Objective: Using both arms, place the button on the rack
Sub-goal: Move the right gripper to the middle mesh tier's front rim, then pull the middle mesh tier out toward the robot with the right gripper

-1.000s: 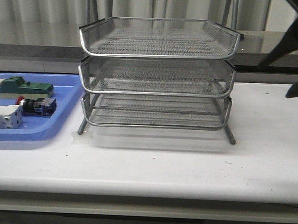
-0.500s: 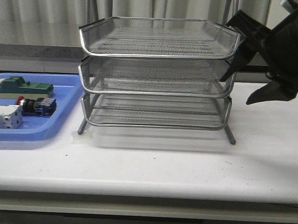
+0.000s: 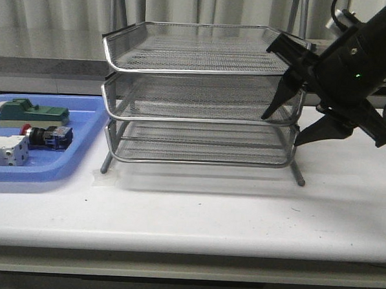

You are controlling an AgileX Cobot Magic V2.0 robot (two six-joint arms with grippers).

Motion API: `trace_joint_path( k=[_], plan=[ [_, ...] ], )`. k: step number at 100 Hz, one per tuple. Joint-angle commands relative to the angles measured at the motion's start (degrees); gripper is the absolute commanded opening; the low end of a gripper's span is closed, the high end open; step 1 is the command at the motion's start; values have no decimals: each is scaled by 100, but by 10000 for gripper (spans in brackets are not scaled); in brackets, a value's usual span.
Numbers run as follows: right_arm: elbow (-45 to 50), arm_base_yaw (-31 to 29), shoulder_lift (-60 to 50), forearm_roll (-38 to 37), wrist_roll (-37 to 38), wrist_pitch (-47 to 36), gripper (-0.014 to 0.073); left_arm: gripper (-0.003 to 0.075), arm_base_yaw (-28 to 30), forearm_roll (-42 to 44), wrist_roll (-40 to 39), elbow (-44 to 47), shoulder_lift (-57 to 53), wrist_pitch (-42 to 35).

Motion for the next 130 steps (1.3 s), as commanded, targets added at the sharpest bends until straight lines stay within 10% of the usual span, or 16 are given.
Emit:
trace_joint_path(
  k=[1, 39, 130],
  plan=[
    [-223, -19, -172, 345, -125, -347, 389, -20, 7, -36, 13, 248, -179, -500],
    [-215, -19, -160, 351, -125, -298, 42, -20, 7, -36, 13, 248, -179, -500],
    [1697, 737, -750, 223, -412, -790, 33, -20, 7, -36, 13, 248, -179, -500]
  ],
)
